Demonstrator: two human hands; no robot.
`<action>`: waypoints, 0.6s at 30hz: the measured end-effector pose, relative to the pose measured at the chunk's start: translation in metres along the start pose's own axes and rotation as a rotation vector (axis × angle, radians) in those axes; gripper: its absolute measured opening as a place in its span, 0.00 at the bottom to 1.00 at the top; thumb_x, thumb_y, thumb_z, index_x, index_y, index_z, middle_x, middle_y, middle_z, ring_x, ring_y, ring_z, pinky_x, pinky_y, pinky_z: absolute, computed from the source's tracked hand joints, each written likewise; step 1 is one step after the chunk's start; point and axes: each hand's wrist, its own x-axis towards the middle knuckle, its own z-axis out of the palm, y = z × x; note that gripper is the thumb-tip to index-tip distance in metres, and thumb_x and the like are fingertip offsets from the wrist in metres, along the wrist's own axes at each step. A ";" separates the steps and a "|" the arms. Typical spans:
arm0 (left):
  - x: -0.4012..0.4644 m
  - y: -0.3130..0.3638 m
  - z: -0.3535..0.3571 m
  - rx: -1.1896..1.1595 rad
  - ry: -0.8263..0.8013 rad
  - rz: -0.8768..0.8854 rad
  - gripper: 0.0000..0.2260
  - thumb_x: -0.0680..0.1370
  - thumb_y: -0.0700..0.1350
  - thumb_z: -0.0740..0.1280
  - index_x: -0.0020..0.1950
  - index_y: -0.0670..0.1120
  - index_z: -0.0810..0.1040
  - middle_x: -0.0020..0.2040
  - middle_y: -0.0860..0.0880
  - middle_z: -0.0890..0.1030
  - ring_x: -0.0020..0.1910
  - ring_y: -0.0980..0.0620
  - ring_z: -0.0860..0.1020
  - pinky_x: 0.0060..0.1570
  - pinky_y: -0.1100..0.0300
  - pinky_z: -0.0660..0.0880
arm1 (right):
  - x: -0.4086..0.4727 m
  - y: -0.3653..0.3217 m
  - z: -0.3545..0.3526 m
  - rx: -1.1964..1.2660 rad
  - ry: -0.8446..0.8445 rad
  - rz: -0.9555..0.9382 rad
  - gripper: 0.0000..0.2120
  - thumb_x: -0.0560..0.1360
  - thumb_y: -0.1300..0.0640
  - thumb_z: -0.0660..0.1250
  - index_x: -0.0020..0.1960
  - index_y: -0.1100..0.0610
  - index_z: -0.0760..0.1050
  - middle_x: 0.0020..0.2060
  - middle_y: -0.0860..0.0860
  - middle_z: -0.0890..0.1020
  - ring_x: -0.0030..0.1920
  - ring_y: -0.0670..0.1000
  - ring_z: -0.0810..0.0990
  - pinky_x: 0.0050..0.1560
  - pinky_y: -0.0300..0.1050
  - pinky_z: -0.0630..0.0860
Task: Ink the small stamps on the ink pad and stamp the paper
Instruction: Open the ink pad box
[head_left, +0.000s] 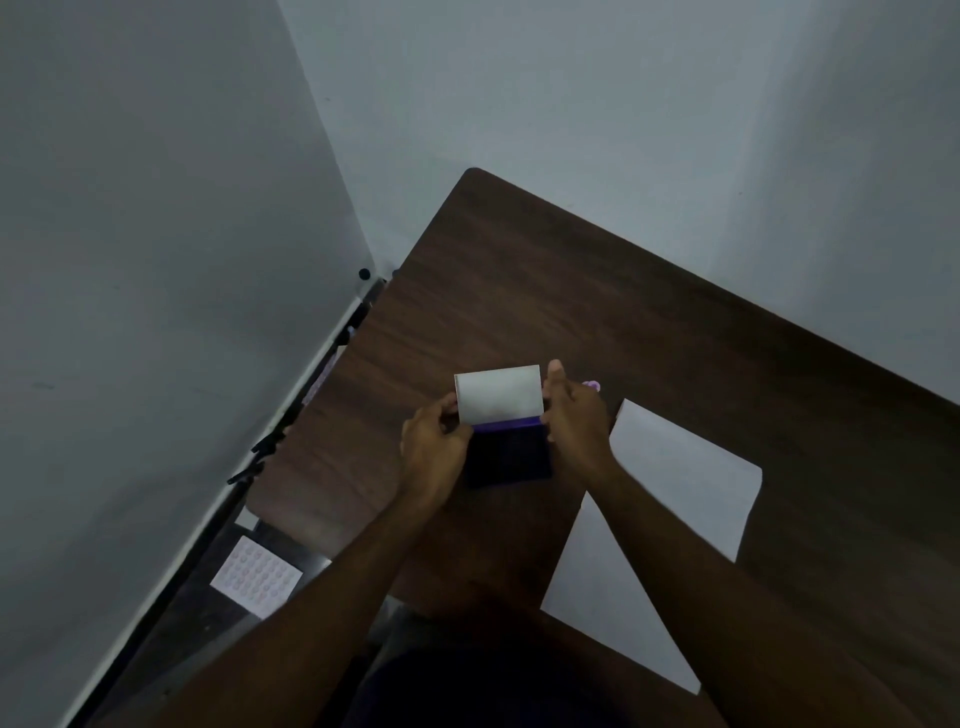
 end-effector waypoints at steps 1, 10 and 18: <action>0.001 -0.001 0.001 0.013 0.002 0.000 0.19 0.76 0.43 0.66 0.67 0.50 0.73 0.62 0.51 0.77 0.61 0.51 0.75 0.59 0.47 0.76 | 0.001 0.001 0.002 -0.016 0.005 0.000 0.27 0.73 0.31 0.50 0.34 0.50 0.74 0.37 0.49 0.82 0.42 0.49 0.80 0.52 0.57 0.78; 0.000 -0.005 0.005 0.145 0.030 0.034 0.20 0.75 0.46 0.65 0.67 0.55 0.71 0.60 0.55 0.75 0.63 0.50 0.71 0.60 0.45 0.75 | 0.005 0.003 0.012 -0.074 0.044 -0.006 0.27 0.75 0.33 0.49 0.33 0.50 0.74 0.32 0.42 0.77 0.37 0.39 0.74 0.36 0.35 0.64; -0.004 0.001 0.010 0.302 0.088 0.196 0.21 0.75 0.41 0.67 0.67 0.52 0.72 0.64 0.53 0.75 0.65 0.54 0.68 0.62 0.54 0.72 | 0.001 0.017 -0.022 -0.357 0.196 -0.343 0.07 0.77 0.58 0.63 0.48 0.58 0.79 0.44 0.54 0.81 0.43 0.48 0.77 0.47 0.43 0.74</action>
